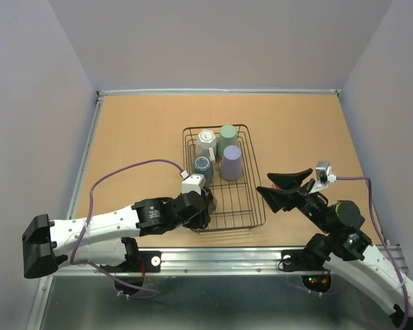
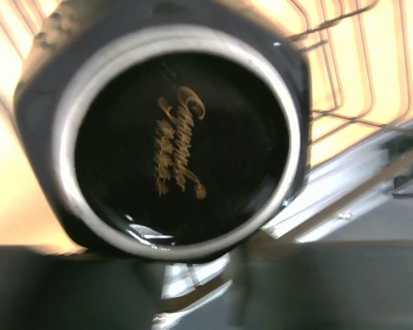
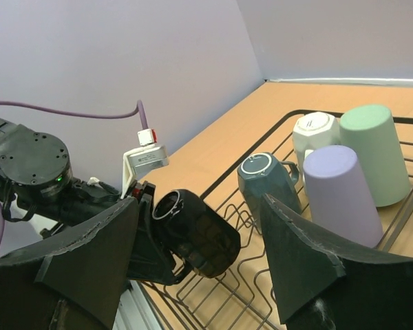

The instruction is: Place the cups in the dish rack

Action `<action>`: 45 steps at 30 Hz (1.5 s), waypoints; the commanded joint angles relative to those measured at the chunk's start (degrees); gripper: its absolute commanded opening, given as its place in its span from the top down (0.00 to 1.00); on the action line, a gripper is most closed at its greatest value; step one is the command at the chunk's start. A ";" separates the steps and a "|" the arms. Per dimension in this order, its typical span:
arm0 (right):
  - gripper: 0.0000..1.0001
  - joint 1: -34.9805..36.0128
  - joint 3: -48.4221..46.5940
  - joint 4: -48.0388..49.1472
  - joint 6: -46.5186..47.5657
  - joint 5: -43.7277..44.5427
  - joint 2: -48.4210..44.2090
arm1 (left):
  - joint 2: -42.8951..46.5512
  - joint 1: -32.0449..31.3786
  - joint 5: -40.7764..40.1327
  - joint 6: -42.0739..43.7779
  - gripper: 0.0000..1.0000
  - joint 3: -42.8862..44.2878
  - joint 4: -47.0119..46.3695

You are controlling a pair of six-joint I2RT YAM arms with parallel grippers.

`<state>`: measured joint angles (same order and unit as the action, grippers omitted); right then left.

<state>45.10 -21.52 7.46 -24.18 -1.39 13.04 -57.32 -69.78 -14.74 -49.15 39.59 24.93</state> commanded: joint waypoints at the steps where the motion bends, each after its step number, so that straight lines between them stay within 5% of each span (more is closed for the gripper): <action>1: 0.24 0.43 1.30 0.36 0.72 1.04 -0.47 | -0.51 -1.06 -1.42 -2.97 0.36 -1.27 -1.64; 4: 0.24 0.43 1.13 0.10 0.89 1.04 -0.56 | -1.47 -1.68 -1.78 -3.94 0.30 -1.19 -0.94; 17: 0.24 0.51 0.78 -0.78 0.89 1.04 -0.65 | -1.48 -4.93 -3.10 -7.62 0.29 1.01 3.10; 31: 0.23 0.43 -0.98 -2.45 0.90 5.87 5.16 | 8.89 -7.21 -6.97 -11.41 0.25 5.76 14.00; 36: 0.24 0.43 -3.08 -4.64 -0.24 12.27 5.86 | 10.12 -7.21 -9.24 -10.89 0.25 8.56 17.78; 45: 0.25 0.43 -13.98 -24.85 -7.80 32.49 17.09 | 16.09 -7.21 -19.62 -2.11 0.25 13.05 18.67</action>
<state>45.10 -29.15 -9.32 -28.16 20.97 26.11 -43.38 -76.79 -27.70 -56.66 51.29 43.53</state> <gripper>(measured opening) 0.755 0.753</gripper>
